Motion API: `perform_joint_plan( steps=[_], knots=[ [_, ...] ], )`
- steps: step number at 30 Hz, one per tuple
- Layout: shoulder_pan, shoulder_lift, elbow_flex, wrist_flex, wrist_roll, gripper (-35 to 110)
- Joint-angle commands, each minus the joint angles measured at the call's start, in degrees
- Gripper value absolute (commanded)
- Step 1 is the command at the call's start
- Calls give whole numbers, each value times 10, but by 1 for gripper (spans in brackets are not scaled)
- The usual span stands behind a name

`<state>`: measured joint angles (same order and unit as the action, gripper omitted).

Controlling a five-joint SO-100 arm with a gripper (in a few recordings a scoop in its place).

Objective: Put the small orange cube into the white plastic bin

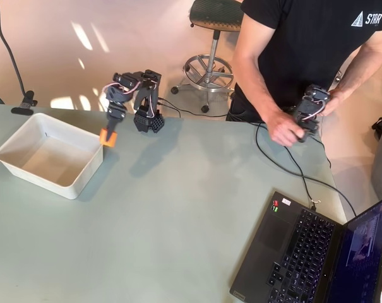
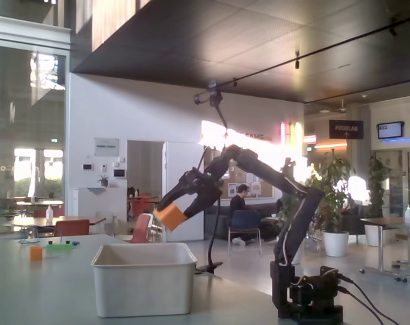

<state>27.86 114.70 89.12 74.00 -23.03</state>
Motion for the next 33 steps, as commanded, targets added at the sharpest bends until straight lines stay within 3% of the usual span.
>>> perform_joint_plan(
  steps=[1, 13, 17, 23, 33],
  knots=[
    [56, -38, -27, -6, -10, 16],
    [124, -178, -33, -105, -11, 16],
    [118, -178, -33, -106, -19, 19],
    [119, -174, -32, -99, -22, 35],
    [125, -168, -33, -98, -11, 36]
  ],
)
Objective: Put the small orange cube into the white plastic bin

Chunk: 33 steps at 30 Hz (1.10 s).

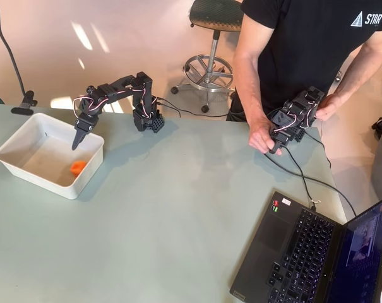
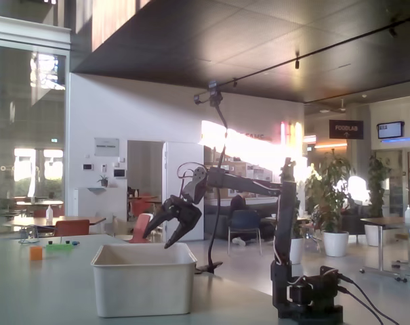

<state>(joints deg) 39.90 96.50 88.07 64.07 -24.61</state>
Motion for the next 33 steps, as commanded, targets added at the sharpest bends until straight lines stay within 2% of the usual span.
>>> perform_joint_plan(
  steps=[1, 4, 11, 17, 21, 24, 27, 33],
  knots=[
    [5, 21, -23, 2, 5, 36],
    [6, 62, -22, 2, 30, 36],
    [-20, 190, -19, 2, 189, 36],
    [-125, 219, -15, 2, 274, 36],
    [-235, 221, -15, 3, 319, 36],
    [-314, 248, -12, 4, 342, 36],
    [-350, 267, -12, 3, 338, 36],
    [-359, 324, -12, 4, 345, 36]
  ],
)
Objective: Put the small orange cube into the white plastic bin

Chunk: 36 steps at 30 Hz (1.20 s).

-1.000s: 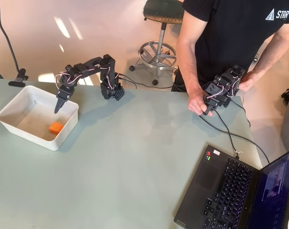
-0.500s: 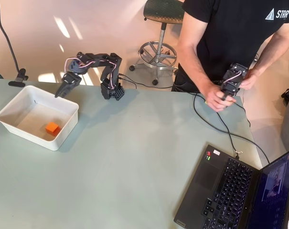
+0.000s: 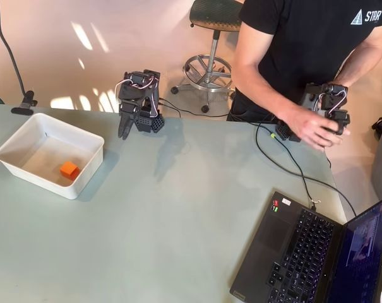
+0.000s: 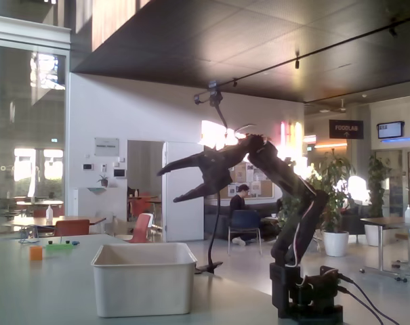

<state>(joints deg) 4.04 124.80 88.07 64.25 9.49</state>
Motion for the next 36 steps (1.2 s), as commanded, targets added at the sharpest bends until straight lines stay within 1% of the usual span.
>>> perform_joint_plan(
  steps=[1, 4, 13, 16, 22, 24, 33, 36],
  knots=[
    [-1, 58, -11, 2, 4, 36],
    [-1, 107, 22, 4, 4, 36],
    [-2, 273, 227, 70, 4, 34],
    [-2, 321, 272, 71, 4, 26],
    [-2, 392, 334, 73, 3, 0],
    [-2, 412, 366, 73, 3, -4],
    [-54, 539, 592, 66, 3, -3],
    [-56, 576, 670, 62, 1, -3]
  ],
)
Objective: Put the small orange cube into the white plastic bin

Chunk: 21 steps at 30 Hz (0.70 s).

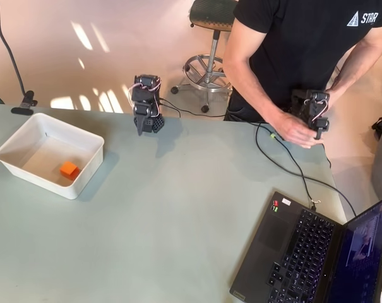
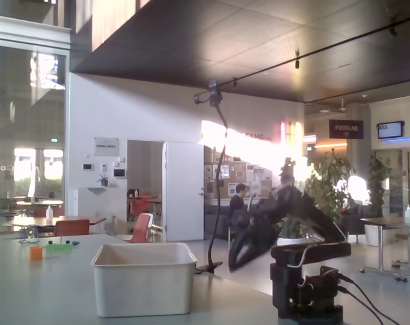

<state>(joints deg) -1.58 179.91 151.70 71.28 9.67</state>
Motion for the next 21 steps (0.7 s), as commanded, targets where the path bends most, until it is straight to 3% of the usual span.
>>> perform_joint_plan(
  steps=[1, 10, 21],
  knots=[
    [0, 35, 54, -10, -2, -3],
    [7, 57, 233, -120, -5, -3],
    [7, 57, 258, -123, -1, -3]
  ],
)
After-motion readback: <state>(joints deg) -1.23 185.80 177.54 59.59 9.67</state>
